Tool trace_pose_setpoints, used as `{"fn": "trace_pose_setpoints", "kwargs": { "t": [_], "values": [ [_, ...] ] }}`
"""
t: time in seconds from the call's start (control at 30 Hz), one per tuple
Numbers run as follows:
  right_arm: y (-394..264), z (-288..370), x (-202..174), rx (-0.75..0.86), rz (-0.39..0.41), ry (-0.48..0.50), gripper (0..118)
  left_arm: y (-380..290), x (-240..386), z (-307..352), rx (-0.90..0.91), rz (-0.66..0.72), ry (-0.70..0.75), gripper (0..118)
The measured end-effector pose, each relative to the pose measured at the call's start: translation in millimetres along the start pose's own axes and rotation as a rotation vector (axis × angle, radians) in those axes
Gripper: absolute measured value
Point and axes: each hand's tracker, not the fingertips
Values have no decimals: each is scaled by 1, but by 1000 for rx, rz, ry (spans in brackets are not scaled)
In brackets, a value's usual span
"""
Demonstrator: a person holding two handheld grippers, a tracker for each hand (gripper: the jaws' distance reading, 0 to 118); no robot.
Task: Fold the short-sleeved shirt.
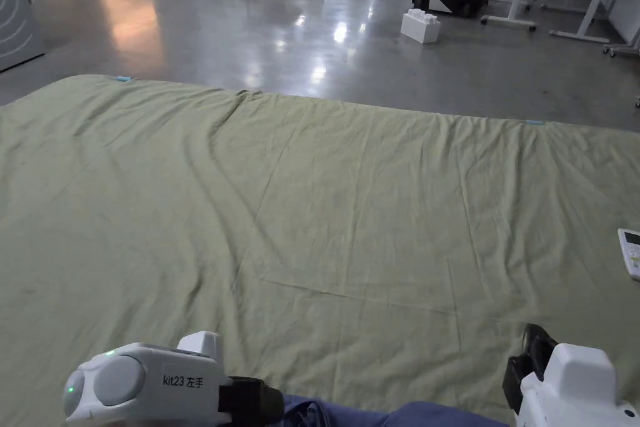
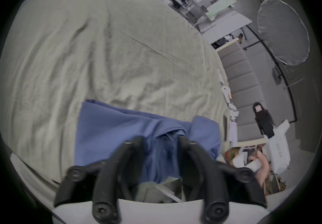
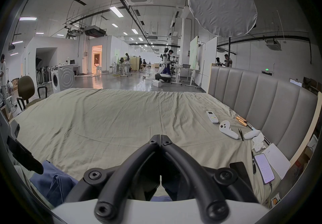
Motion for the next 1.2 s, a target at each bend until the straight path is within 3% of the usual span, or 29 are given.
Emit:
{"fn": "trace_pose_setpoints", "kwargs": {
  "t": [0.27,0.4,0.53,0.87,1.2],
  "values": [
    [-3,0,-3,-12,2,9,1,-26,14,-50,-149,-160,157,17],
    [-4,1,-2,-13,2,6,1,-34,33,-60,-161,-224,119,17],
    [-5,2,0,-18,-1,5,1,-35,53,-58,-157,-189,-57,17],
    [-7,3,4,-26,-4,1,0,-53,66,-108,-221,-183,-46,13],
    [-8,3,3,-30,-3,2,1,-38,62,-70,-169,-132,-151,12]
  ]
}}
